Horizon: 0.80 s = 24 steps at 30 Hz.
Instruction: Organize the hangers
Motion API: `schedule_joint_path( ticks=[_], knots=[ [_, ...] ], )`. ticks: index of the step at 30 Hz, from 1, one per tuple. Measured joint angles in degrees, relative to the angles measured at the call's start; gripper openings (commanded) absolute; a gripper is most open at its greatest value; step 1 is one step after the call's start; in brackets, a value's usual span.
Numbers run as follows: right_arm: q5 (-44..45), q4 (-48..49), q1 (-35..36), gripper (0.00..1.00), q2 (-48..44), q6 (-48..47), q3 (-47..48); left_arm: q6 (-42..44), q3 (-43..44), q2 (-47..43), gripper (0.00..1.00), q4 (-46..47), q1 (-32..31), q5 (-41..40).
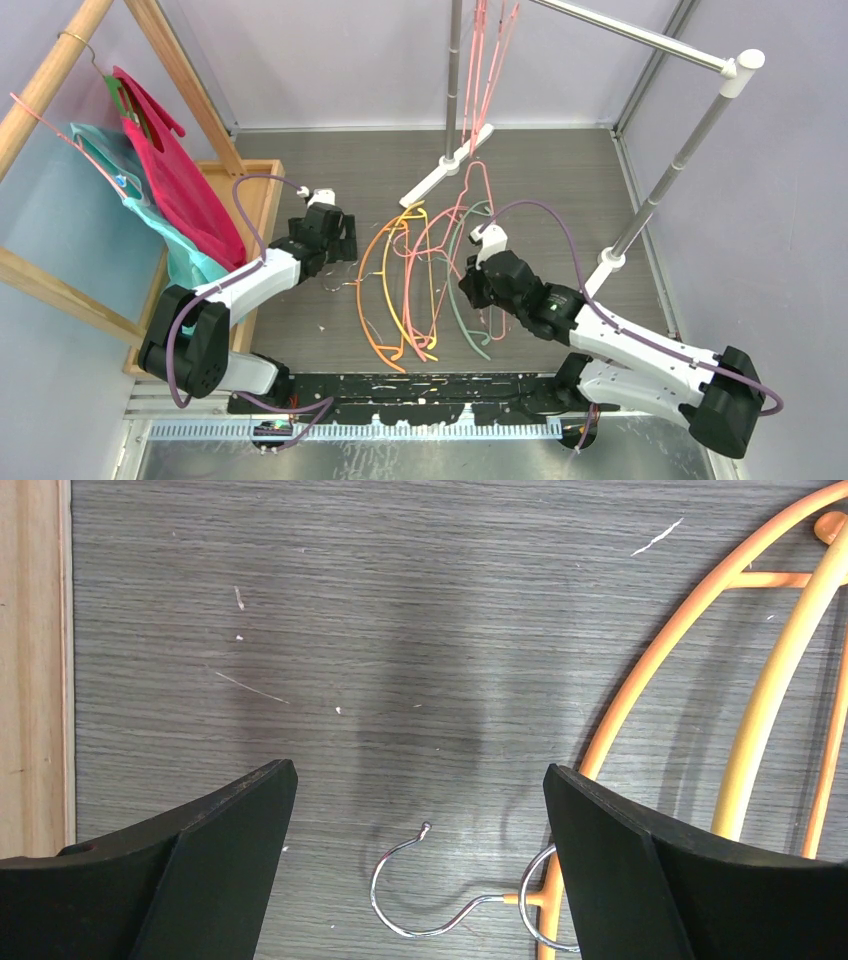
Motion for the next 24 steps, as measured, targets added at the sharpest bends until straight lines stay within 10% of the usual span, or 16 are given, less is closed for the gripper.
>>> schedule_joint_path(
  ticks=[14, 24],
  knots=[
    [-16.0, 8.5, 5.6, 0.01, 21.5, 1.3, 1.4, 0.0, 0.0, 0.0, 0.98, 0.0, 0.0, 0.0],
    [-18.4, 7.6, 7.7, 0.01, 13.2, 0.3, 1.4, 0.0, 0.0, 0.0, 0.98, 0.0, 0.0, 0.0]
  ],
)
